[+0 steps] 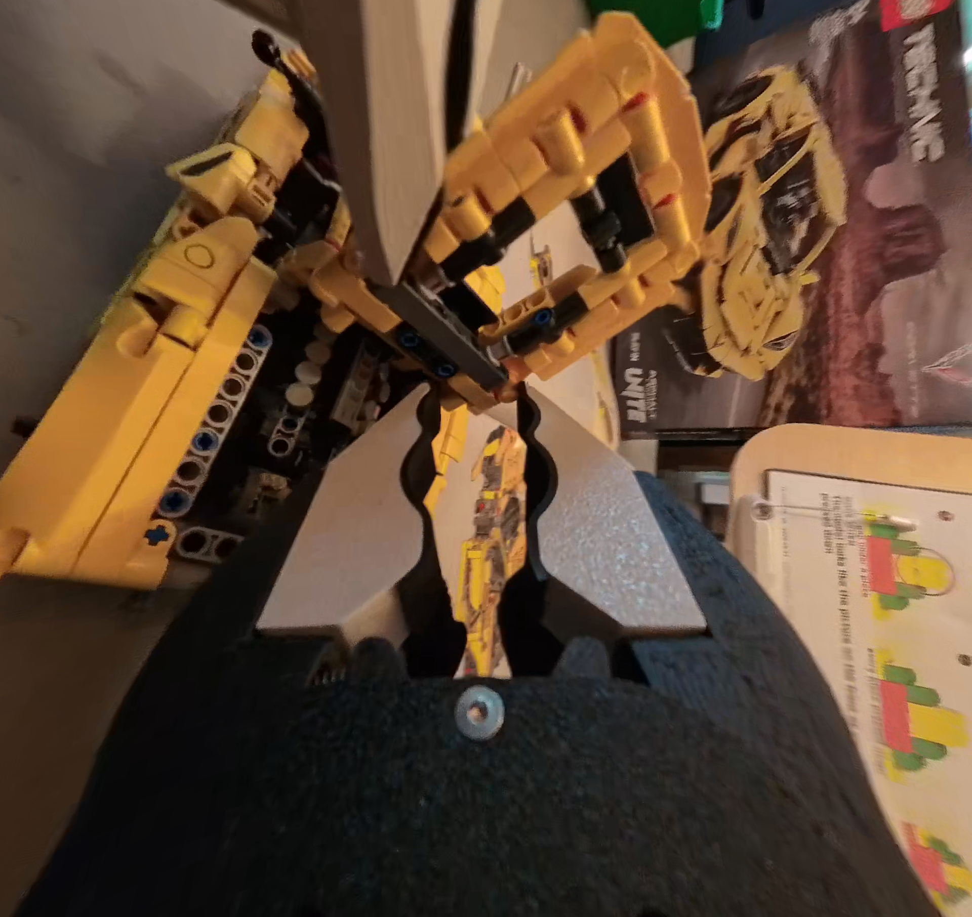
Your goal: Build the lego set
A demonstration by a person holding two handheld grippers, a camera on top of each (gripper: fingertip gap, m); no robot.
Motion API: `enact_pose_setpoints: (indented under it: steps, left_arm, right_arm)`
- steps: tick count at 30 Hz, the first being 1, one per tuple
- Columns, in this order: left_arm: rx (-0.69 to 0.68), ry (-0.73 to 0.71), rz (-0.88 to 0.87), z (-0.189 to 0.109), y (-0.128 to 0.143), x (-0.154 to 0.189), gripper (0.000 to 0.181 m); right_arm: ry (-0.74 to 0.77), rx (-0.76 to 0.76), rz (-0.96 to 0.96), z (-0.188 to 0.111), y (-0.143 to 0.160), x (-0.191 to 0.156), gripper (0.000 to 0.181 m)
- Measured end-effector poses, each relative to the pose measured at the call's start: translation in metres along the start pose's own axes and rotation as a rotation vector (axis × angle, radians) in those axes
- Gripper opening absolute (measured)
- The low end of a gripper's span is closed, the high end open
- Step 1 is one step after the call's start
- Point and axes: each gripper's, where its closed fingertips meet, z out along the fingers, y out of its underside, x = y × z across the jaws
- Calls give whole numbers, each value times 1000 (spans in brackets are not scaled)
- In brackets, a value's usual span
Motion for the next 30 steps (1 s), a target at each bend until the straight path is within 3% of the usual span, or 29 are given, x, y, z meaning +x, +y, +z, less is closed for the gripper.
enact_pose_setpoints:
  steps: [5,7,9,12,14,16,18,21,25,30]
  left_arm:
    - [-10,45,5,1,0,1,17]
    - [-16,86,30,-1,0,3,20]
    - [-19,168,77,-11,3,8,36]
    - [49,234,200,-39,-1,-6,42]
    - [101,241,252,-54,-6,-29,41]
    - [129,239,254,-62,-13,-57,41]
    - [180,239,235,-68,-23,-78,41]
    - [262,262,186,-83,-31,-85,41]
    - [310,178,255,-92,-32,-89,39]
    - [300,142,324,-91,-29,-83,35]
  right_arm:
    - [5,-28,139,0,5,-1,29]
    - [-40,-100,301,-7,22,-5,52]
    - [-110,-99,565,-24,25,-9,72]
    - [-105,96,974,-48,-7,13,79]
    - [-172,269,1099,-62,-41,20,76]
    - [-84,274,1218,-64,-56,42,76]
    - [-61,281,1227,-63,-76,55,72]
    - [-35,128,1084,-46,-85,60,71]
    - [-106,-127,868,-22,-80,48,61]
    - [-146,-247,708,-16,-72,45,40]
